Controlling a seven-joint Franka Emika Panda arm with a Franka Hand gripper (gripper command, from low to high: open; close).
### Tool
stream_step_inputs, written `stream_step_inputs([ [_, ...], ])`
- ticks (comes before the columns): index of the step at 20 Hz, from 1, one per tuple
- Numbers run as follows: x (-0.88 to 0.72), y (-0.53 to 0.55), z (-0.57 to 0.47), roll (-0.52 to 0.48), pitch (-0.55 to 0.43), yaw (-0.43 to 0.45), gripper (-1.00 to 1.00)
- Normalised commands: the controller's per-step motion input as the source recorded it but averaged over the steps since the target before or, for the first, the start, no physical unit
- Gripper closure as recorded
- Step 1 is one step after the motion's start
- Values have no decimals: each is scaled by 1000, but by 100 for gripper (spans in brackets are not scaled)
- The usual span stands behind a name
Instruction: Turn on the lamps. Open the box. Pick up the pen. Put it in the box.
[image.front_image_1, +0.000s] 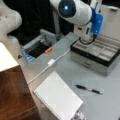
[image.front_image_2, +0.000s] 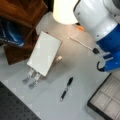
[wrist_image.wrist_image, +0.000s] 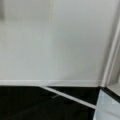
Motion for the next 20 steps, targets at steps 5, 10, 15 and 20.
stream_step_inputs([
  [5,279,-288,98,-536,74,265,-100],
  [10,267,-216,95,-538,65,180,-100],
  [15,214,-266,24,-499,-4,168,-100],
  [20,153,-246,-31,-442,-56,105,-100],
])
